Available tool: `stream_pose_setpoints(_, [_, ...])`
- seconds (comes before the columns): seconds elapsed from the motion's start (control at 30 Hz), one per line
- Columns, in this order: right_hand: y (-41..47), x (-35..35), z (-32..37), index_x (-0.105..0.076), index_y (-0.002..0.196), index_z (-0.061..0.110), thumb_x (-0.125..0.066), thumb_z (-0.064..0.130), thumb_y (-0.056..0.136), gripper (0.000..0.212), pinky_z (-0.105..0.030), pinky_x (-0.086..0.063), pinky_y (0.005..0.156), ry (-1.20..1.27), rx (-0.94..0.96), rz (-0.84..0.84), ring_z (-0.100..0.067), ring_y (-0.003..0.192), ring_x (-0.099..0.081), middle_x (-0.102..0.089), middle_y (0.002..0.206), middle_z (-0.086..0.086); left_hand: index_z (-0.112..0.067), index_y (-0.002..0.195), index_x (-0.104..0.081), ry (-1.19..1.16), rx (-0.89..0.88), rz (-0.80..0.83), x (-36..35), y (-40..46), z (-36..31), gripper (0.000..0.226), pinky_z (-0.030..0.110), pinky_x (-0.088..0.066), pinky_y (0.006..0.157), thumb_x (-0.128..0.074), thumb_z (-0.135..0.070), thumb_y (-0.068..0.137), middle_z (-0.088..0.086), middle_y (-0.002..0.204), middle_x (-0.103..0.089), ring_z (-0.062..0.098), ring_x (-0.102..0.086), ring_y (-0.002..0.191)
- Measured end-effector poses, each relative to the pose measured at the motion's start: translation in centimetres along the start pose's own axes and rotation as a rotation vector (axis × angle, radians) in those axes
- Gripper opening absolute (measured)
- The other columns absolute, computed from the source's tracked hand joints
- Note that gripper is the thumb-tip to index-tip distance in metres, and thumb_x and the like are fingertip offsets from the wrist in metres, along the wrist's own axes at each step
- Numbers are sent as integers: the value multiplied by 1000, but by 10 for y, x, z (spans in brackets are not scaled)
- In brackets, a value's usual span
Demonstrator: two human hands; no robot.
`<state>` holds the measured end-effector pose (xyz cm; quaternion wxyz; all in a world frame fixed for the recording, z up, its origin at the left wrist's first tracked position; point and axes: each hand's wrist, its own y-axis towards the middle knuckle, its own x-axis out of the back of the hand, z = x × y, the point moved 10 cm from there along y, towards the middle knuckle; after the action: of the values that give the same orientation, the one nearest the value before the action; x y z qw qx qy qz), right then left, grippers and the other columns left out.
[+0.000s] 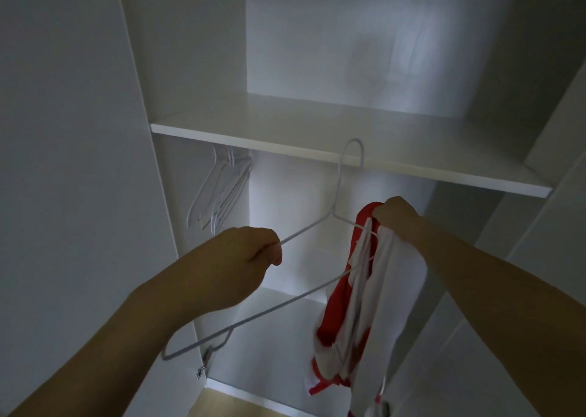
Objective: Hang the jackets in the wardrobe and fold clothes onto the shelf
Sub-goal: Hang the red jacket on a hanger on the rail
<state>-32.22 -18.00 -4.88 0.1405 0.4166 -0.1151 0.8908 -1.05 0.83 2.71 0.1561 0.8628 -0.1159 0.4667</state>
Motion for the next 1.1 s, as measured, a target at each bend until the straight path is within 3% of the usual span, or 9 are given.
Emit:
stream_pose_setpoints(0.17, [-25, -7, 20, -56, 82, 0, -61, 4, 82, 6, -28, -41, 58, 190, -43, 179, -27, 75, -55, -55, 82, -15, -22, 98, -64, 25, -31, -45, -41, 41, 8, 26, 15, -39, 60, -38, -22, 104, -15, 71, -53, 5, -54, 66])
stream_pose_setpoints(0.3, [-60, 3, 57, -67, 81, 0, -55, 7, 89, 15, -21, -43, 44, 173, 265, 184, -11, 53, -62, -64, 67, -8, -20, 88, -64, -122, -74, -35, -48, 54, 19, 26, 12, -35, 54, -43, -18, 103, -14, 57, -51, 3, -47, 53])
stream_pose_setpoints(0.53, [-91, 9, 82, -67, 108, 32, -46, 44, 96, 27, -32, -46, 95, 121, 566, 153, -14, 100, -62, -68, 109, 5, -32, 86, -56, 112, -194, -203, -1, 67, 20, 20, 22, -45, 61, -45, -31, 102, -10, 65, -59, 7, -55, 58])
stream_pose_setpoints(0.6, [-94, 20, 92, -68, 103, 31, -37, 70, 89, 52, -35, -45, 93, 14, 601, 63, -15, 96, -61, -68, 106, 3, -25, 108, -57, 213, -96, -369, 10, 74, 25, 10, 35, -51, 77, -51, -27, 99, -1, 88, -66, 18, -62, 79])
stream_pose_setpoints(0.67, [-94, 38, 98, -70, 99, 28, -30, 81, 80, 70, -37, -45, 92, 4, 624, -53, -18, 97, -61, -69, 104, 2, -13, 124, -54, 227, 9, -684, 23, 60, 34, 39, 43, -43, 95, -66, -14, 86, 11, 116, -58, 29, -55, 106])
stream_pose_setpoints(0.77, [-90, 68, 91, -70, 79, 13, -33, 85, 79, 81, -33, -48, 73, 110, 593, -216, -21, 78, -66, -72, 79, -6, -5, 111, -53, -11, -29, -1084, 10, 13, 46, 39, 39, -40, 90, -60, -5, 72, 11, 109, -49, 30, -48, 104])
stream_pose_setpoints(0.9, [-90, 93, 86, -62, 70, -6, -36, 96, 64, 105, -36, -52, 67, 263, 536, -282, -26, 58, -63, -64, 61, -16, -21, 106, -45, -641, 186, -589, -80, 58, 81, 33, 32, -46, 72, -58, -4, 80, 0, 98, -50, 24, -53, 91])
stream_pose_setpoints(1.0, [-96, 100, 91, -60, 69, -10, -43, 91, 65, 102, -39, -52, 66, 290, 541, -257, -32, 57, -62, -62, 63, -22, -22, 134, -44, -832, 190, -14, -136, 109, 49, 53, 23, -46, 86, -64, -4, 88, -1, 127, -51, 21, -49, 117])
stream_pose_setpoints(1.1, [-103, 108, 92, -61, 68, -8, -50, 73, 79, 83, -39, -54, 66, 334, 575, -202, -33, 54, -60, -61, 63, -25, -20, 142, -45, -870, 18, 208, -140, 142, -6, 53, 26, -42, 103, -59, -4, 94, -2, 140, -47, 10, -44, 122])
